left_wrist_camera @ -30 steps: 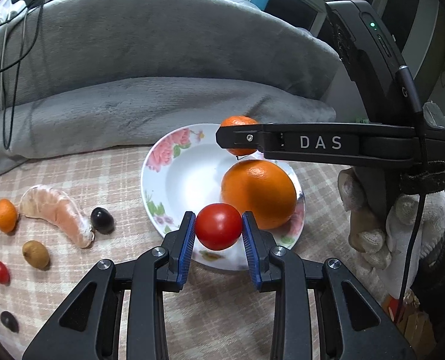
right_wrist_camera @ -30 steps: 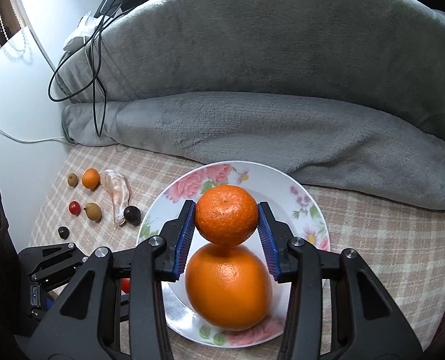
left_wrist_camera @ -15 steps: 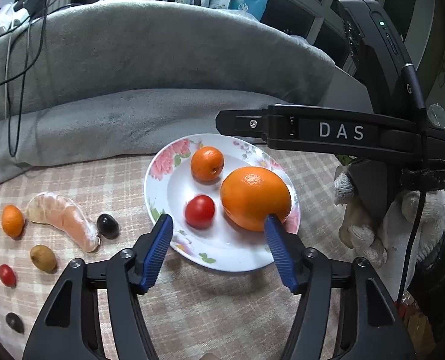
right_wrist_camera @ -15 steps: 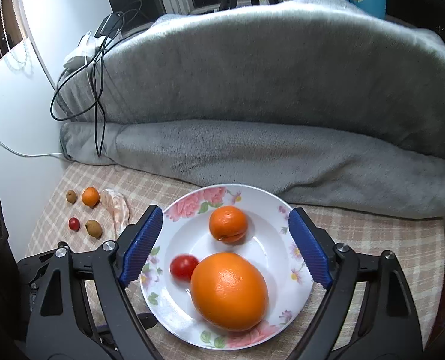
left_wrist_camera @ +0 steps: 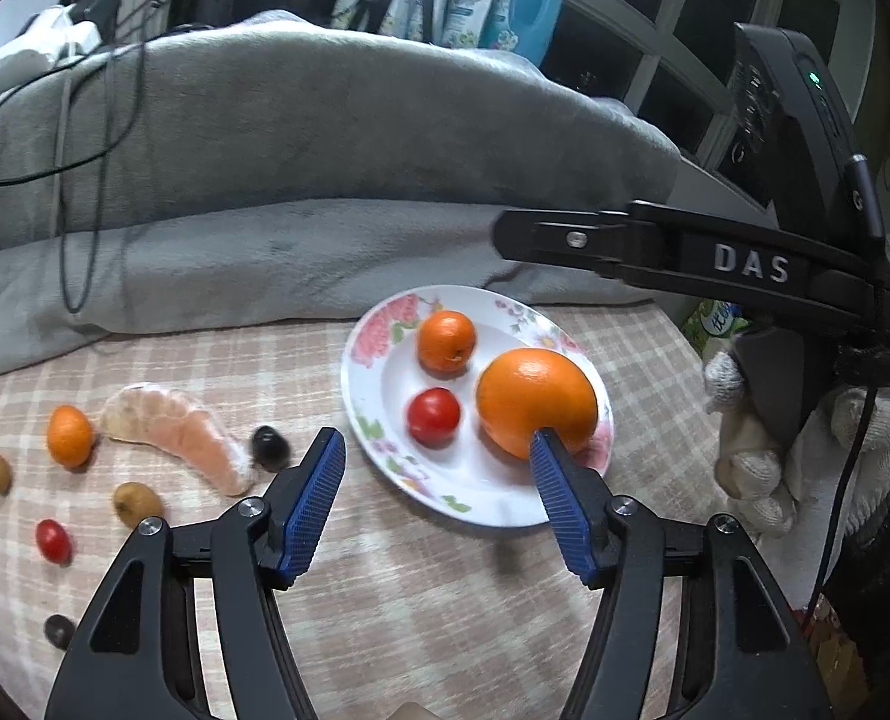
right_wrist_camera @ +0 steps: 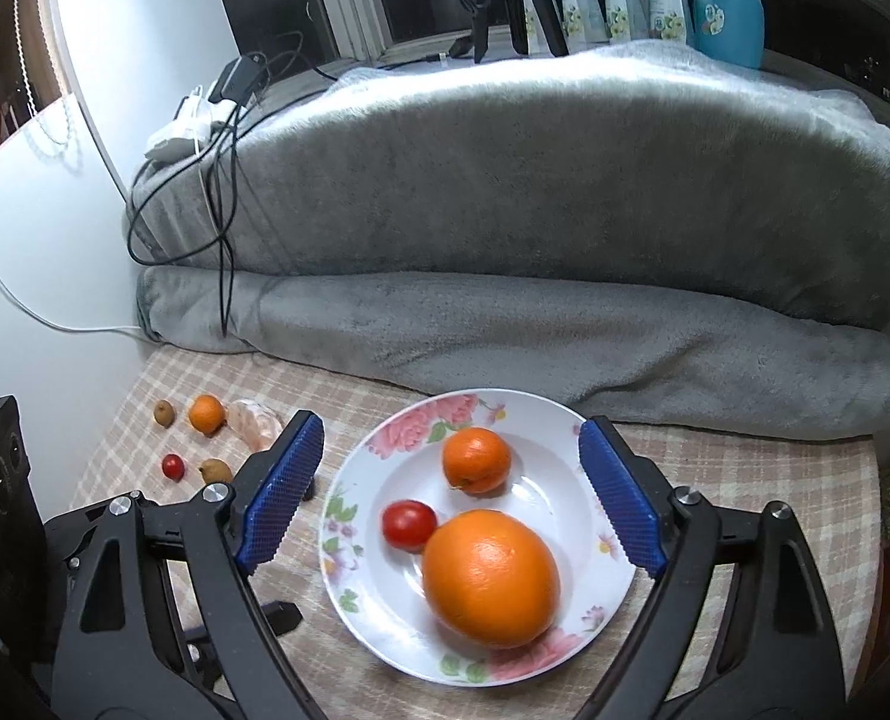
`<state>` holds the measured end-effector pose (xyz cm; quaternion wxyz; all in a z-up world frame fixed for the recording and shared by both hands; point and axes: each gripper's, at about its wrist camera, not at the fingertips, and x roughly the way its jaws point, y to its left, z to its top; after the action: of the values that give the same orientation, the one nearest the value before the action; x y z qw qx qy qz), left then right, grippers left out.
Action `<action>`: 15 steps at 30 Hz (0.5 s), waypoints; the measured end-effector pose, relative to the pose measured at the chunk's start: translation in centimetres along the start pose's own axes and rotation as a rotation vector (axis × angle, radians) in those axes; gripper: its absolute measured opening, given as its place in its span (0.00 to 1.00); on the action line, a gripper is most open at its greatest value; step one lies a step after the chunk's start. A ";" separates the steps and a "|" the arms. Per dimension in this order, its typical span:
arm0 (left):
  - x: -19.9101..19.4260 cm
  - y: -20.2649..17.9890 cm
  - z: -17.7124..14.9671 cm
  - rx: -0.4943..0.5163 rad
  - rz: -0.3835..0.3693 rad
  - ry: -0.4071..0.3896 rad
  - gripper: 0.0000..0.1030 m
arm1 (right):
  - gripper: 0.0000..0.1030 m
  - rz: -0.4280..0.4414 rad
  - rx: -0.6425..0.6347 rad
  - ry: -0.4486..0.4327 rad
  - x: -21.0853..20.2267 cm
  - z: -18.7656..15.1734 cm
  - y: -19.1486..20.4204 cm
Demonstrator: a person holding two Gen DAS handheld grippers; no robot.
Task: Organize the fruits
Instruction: 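Withdraw both tools from the plate toward the brown kiwis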
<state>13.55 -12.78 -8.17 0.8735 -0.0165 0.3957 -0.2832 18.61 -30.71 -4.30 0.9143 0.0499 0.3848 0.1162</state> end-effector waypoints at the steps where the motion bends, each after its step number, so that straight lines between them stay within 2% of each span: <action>1: -0.3 0.3 0.0 -0.004 0.005 -0.003 0.62 | 0.87 0.003 0.000 -0.004 -0.2 0.0 0.2; 7: -2.3 2.6 0.2 -0.029 0.054 -0.031 0.62 | 0.87 0.020 -0.019 -0.015 -0.7 0.3 2.0; 15: -5.6 8.0 0.2 -0.065 0.161 -0.076 0.62 | 0.87 0.055 -0.063 -0.029 -1.2 0.5 5.1</action>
<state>14.59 -3.23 -6.26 0.9068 -0.0239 0.3714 -0.1982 17.28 -26.09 -2.24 0.9174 0.0335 0.3661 0.1528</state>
